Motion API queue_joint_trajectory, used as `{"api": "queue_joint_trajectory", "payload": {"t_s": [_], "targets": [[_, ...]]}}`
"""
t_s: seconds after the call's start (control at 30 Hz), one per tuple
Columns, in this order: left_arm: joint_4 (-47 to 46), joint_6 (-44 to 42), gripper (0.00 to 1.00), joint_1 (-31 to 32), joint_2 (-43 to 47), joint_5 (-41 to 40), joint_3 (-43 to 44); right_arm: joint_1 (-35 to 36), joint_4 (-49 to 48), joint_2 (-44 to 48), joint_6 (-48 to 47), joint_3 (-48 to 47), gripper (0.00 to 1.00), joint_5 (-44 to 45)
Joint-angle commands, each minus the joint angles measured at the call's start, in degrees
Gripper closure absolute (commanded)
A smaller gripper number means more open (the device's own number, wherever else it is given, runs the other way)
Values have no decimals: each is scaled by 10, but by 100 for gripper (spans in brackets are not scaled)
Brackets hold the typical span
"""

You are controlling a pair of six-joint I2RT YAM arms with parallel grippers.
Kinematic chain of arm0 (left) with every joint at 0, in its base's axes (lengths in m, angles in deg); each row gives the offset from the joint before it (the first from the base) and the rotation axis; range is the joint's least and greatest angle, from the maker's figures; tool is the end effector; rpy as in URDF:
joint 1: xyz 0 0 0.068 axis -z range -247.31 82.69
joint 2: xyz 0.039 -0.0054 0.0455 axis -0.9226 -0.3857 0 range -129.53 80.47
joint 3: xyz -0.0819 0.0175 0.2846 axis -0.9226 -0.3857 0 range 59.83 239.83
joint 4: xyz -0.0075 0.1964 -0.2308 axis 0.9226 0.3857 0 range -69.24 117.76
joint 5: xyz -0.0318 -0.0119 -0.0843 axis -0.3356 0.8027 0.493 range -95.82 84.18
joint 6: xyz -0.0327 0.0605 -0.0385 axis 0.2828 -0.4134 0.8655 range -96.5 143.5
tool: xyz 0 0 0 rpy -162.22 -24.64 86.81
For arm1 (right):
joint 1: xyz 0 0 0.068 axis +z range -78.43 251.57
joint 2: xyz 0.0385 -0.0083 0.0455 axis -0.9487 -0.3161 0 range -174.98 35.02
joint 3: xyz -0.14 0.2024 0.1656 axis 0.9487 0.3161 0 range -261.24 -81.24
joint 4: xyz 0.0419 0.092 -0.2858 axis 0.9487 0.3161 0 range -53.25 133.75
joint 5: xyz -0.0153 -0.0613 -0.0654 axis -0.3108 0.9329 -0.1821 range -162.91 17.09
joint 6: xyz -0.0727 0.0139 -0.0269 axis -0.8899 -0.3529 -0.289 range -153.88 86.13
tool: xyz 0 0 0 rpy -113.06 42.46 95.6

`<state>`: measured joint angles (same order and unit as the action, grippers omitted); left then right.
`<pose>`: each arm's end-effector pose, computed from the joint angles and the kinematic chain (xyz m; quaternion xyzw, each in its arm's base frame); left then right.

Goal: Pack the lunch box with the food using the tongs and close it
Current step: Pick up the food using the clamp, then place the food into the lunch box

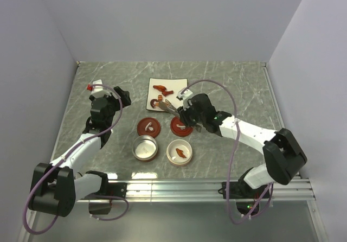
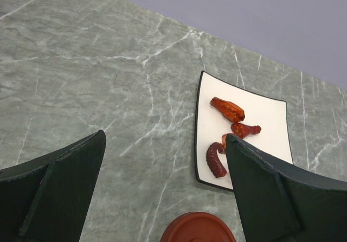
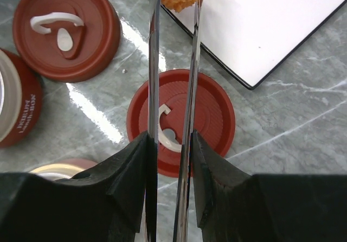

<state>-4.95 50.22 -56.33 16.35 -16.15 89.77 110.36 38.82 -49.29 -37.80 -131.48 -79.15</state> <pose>0.3026 -0.0464 0.2396 -0.1615 0.7392 -0.1456 0.6375 0.2905 0.2429 0.2052 -0.3471 0.8201 0.1818 0.4170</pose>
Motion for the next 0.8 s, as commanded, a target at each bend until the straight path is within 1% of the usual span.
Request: {"api": "queue_joint_trajectory", "payload": {"t_s": [0.0, 0.17, 0.27, 0.47, 0.67, 0.77], "targets": [[-24, 4, 1, 2, 13, 10, -4, 9, -7, 42, 11, 3, 76, 26], [-23, 4, 0, 2, 15, 12, -3, 18, 4, 78, 17, 14, 76, 38], [-23, 4, 1, 3, 16, 14, -4, 38, 16, 99, 21, 19, 76, 56], [-23, 4, 1, 3, 18, 16, -5, 114, 52, 148, 38, 31, 76, 116], [-27, 4, 0, 3, 21, 28, -7, 191, 79, 204, 96, 48, 76, 171], [-25, 2, 1, 3, 25, 30, -7, 229, 87, 229, 114, 54, 76, 184]]}}
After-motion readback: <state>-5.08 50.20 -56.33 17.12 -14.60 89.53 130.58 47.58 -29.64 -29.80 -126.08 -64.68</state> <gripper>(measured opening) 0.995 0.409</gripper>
